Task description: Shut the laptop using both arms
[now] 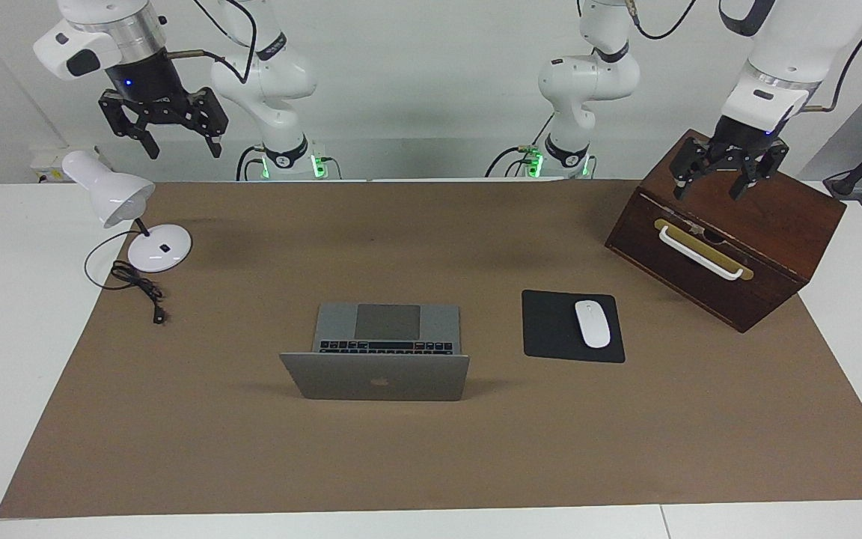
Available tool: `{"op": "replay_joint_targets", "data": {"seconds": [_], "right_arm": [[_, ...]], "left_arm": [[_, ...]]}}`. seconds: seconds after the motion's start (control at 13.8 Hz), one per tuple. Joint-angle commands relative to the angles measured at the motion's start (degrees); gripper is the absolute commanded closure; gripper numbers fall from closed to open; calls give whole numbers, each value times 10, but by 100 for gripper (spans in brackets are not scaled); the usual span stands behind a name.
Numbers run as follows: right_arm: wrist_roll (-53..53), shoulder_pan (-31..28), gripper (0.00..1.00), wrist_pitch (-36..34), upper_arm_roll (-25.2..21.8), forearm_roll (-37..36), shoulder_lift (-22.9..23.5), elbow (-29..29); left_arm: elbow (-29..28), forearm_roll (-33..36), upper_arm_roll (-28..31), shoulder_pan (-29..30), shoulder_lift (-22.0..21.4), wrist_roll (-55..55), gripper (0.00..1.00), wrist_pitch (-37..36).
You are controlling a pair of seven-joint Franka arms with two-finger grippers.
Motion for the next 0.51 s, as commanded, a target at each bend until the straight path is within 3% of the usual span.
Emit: {"op": "replay_joint_targets", "data": {"seconds": [0.0,0.43], "right_arm": [[-14,-3,0,8,1,3,5,6],[-46,-2,0,48,4,3,3,-10]], "left_arm": [[-11,-3,5,-7,-12,-4,0,9],[-11,-3,5,-7,-12,-4,0,9]]}}
